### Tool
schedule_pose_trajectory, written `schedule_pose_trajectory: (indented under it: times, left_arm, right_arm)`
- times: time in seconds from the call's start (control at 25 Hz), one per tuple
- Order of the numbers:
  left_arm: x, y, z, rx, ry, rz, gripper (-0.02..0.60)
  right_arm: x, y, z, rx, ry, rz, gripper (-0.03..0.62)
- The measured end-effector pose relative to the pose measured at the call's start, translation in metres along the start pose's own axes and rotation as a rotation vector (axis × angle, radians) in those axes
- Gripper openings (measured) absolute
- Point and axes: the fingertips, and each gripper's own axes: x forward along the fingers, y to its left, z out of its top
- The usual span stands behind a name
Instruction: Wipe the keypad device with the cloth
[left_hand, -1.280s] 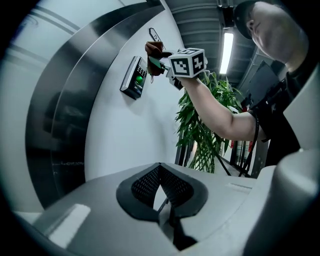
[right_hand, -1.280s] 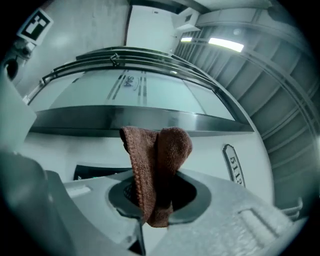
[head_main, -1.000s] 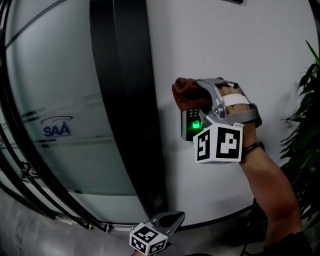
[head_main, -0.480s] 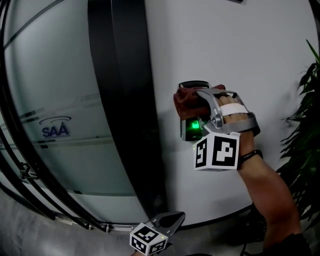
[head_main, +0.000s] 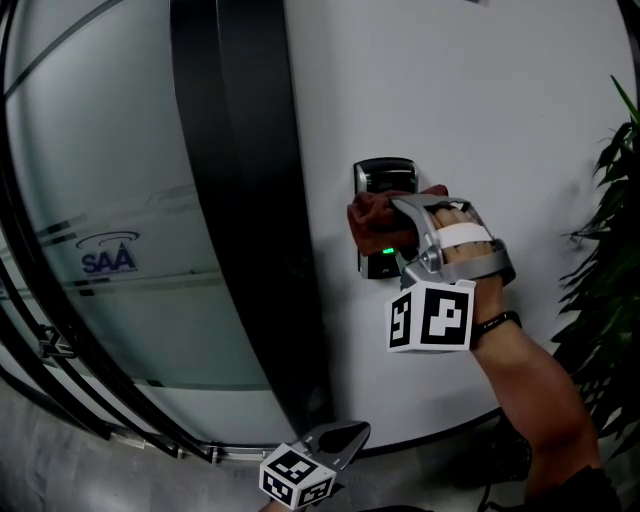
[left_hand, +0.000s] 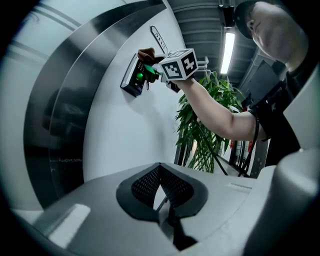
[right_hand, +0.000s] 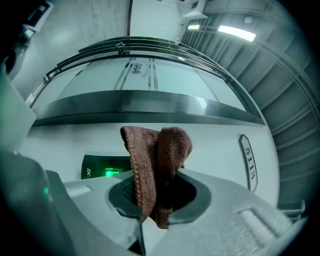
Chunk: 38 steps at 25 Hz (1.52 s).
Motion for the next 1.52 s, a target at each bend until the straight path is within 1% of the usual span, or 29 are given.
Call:
schedule_pose_trajectory:
  times: [0.28,0.8,1.0,1.2,1.52]
  left_arm:
    - [-0.002,-0.001,0.0,0.003,0.0,0.003,0.017]
    - [-0.001,-0.001,-0.003,-0.001,0.005,0.001,0.017]
    - [-0.001,-0.002,-0.005,-0.004,0.008,-0.001,0.017]
    - [-0.001,-0.002,-0.006,-0.007,0.012,-0.002,0.017]
    - [-0.001,0.0,-0.008,-0.012,0.014,-0.003,0.017]
  right_arm:
    - [-0.004,0.013,0.0,0.02,-0.001,0.019,0.054]
    - [-0.015,0.056,-0.001,0.034,0.0,0.089,0.054]
    - [-0.019,0.079,-0.006,0.041,0.017,0.151,0.054]
    - [-0.023,0.091,-0.004,0.043,0.012,0.143,0.054]
    - [-0.03,0.111,-0.005,0.054,0.004,0.169,0.054]
